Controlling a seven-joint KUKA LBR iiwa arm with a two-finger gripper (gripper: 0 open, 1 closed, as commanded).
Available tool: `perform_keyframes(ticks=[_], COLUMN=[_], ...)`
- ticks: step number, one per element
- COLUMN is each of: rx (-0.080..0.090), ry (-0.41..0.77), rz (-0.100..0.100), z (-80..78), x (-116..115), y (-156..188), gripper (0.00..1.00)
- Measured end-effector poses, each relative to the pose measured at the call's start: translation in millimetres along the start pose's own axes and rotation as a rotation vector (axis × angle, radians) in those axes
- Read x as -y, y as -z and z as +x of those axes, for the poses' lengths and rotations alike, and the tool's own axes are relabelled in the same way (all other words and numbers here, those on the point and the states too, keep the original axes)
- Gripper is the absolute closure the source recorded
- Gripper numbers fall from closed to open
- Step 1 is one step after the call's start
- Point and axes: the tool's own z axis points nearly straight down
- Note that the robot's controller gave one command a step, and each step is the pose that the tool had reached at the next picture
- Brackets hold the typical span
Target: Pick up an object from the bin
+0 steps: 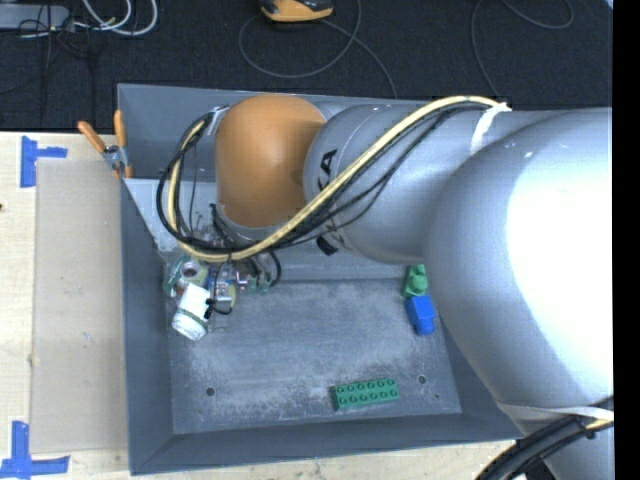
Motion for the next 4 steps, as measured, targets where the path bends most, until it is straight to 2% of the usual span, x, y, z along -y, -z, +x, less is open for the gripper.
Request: perform_keyframes(ticks=[1, 2, 3, 4], rx=[0.008, 0.006, 0.014, 0.01], ry=[-0.005, 0.068, 0.226, 0.068], rz=[-0.002, -0.001, -0.001, -0.004], z=[-2.1, -10.3, -7.3, -11.3], x=[1, 1, -3, 0], y=[5, -59, -59, -58], gripper=[0.0, 0.0, 0.0, 0.0])
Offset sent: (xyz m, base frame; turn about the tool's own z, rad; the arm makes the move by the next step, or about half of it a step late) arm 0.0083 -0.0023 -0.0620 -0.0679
